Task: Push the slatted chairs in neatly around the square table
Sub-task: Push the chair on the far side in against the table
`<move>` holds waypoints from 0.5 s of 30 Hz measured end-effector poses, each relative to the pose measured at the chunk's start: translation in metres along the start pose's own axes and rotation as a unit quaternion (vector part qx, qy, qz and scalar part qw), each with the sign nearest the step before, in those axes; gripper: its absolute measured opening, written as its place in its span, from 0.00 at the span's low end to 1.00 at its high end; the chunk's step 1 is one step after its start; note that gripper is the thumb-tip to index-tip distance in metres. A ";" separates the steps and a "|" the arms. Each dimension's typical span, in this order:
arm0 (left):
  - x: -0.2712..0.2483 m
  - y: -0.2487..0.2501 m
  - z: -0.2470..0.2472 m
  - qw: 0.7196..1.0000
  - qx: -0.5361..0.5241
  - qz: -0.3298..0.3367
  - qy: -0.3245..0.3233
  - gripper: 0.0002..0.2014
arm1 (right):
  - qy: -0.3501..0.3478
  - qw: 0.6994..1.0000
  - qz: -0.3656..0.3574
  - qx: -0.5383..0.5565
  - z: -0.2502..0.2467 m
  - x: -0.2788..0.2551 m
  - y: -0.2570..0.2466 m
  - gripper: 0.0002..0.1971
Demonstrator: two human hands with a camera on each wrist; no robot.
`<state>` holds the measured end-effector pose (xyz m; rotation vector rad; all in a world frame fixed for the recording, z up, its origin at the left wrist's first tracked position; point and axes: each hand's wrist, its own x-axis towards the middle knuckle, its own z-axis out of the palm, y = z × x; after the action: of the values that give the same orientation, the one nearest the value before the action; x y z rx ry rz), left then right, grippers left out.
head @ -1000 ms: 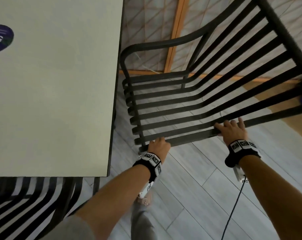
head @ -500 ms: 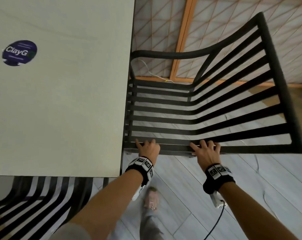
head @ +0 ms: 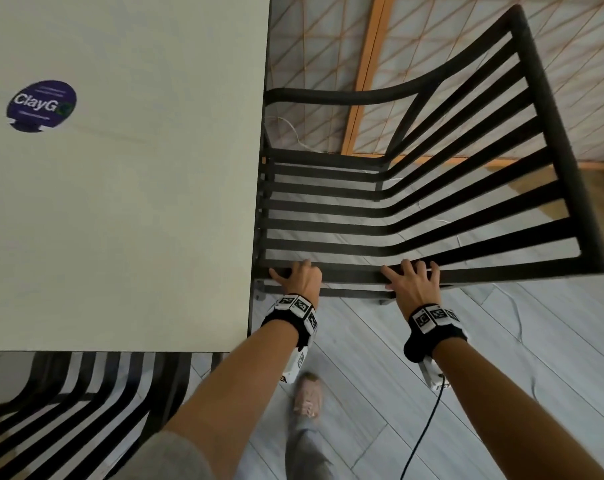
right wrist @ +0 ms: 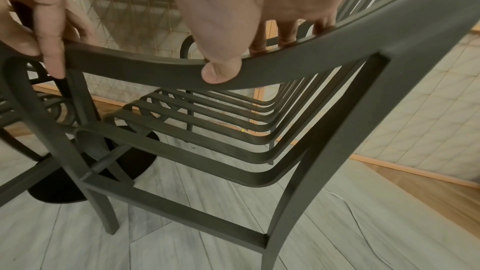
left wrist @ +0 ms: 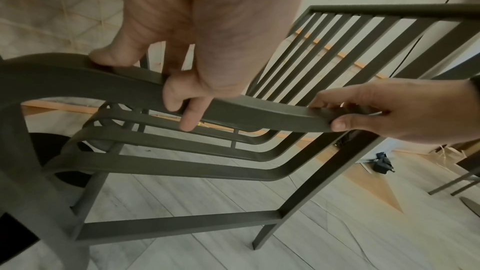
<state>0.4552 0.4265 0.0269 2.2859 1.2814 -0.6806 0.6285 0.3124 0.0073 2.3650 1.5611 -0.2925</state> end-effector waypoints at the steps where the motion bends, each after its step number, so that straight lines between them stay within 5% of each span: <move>1: -0.003 0.001 0.004 1.000 0.000 -0.003 -0.004 0.14 | -0.001 1.000 -0.002 -0.003 0.002 -0.004 0.000 0.22; 10: -0.032 -0.004 0.015 0.999 0.046 0.021 -0.005 0.17 | 0.019 1.000 -0.013 -0.019 -0.001 -0.018 -0.010 0.24; 15: -0.117 -0.007 0.014 0.979 0.046 0.198 -0.016 0.16 | 0.059 0.997 -0.049 -0.011 -0.012 -0.064 -0.052 0.32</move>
<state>0.3938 0.3451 0.0853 2.4901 0.7562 -0.6403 0.5563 0.2808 0.0324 2.3300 1.7276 -0.1582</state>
